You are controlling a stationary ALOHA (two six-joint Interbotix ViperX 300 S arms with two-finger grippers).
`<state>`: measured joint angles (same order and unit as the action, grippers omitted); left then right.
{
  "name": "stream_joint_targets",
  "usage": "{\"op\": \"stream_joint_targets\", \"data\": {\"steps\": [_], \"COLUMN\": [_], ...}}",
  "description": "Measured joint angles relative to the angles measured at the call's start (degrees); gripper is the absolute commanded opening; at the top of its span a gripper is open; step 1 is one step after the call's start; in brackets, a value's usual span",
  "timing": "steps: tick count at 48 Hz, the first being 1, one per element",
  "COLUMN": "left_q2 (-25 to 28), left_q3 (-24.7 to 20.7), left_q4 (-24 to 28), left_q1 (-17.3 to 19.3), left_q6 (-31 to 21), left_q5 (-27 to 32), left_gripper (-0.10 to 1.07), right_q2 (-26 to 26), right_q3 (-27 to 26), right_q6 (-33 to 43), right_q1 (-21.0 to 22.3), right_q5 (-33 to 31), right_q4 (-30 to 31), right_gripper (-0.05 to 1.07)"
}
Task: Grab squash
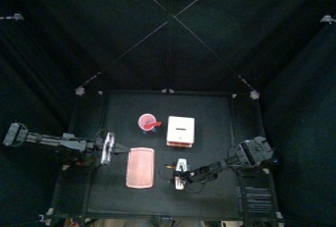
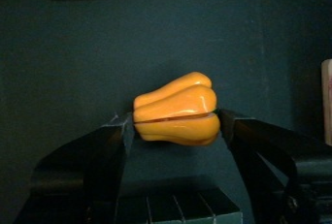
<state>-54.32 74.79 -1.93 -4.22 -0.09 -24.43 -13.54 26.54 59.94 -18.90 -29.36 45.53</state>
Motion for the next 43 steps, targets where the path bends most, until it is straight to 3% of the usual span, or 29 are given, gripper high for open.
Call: {"op": "stream_joint_targets", "data": {"steps": [43], "left_q2": [-0.09], "left_q3": [0.00], "left_q4": [0.00], "left_q1": [0.00], "left_q6": [-0.09], "left_q5": [0.00], "left_gripper": [-0.02], "right_q2": [-0.79], "right_q3": [-0.97], "right_q6": [0.00], "right_q1": [0.44], "right_q5": [0.09], "right_q4": [0.00], "right_gripper": [0.98]}}
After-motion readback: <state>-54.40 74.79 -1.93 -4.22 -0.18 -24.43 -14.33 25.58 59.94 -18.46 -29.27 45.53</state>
